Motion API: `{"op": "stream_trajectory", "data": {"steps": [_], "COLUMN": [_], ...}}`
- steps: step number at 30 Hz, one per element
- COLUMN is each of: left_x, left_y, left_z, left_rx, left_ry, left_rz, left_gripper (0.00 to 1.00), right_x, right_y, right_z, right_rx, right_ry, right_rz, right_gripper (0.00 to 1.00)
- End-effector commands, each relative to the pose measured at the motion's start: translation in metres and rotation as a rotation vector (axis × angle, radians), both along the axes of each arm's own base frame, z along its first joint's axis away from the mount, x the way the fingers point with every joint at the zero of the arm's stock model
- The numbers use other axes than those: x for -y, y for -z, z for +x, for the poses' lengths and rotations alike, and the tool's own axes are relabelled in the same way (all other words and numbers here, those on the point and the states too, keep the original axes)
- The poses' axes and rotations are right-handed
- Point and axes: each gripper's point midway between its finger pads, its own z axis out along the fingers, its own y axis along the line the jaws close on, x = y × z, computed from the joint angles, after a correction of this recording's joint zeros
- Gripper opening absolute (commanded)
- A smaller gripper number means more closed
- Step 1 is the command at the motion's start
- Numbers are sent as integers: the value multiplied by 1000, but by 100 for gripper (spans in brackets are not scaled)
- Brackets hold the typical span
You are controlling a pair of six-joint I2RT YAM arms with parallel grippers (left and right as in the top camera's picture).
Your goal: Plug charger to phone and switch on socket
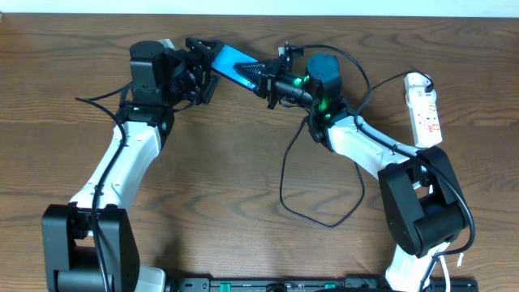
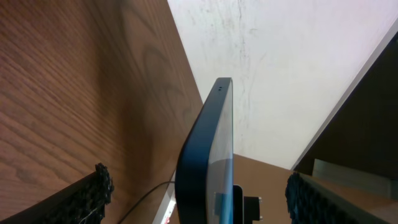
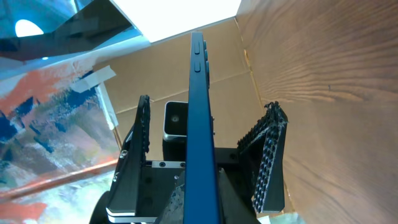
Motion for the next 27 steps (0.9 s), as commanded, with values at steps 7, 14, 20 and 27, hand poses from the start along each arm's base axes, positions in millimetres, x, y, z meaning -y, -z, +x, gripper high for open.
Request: {"op": "stream_trajectory", "data": {"steps": [7,14,20,27], "left_x": [-3,-4,-3,-3], "left_y": [-19,-19,-19,-19], "left_z": [3,3,2,2], "left_rx": [75,75,75,72], "left_ry": [-5,-5,-5,-6], "left_rz": [16,17,16,13], "left_gripper": [89,89,89,84], "right_x": [-2,-2,-4,-6], "right_y": [-14,-14,-14,-14], "right_z": [1,2,1,0], "right_rx": [0,-51,-89,-127], "right_ry": [14,21,17,18], "right_rz": [31,53,69,86], "right_gripper": [1,1,1,1]}}
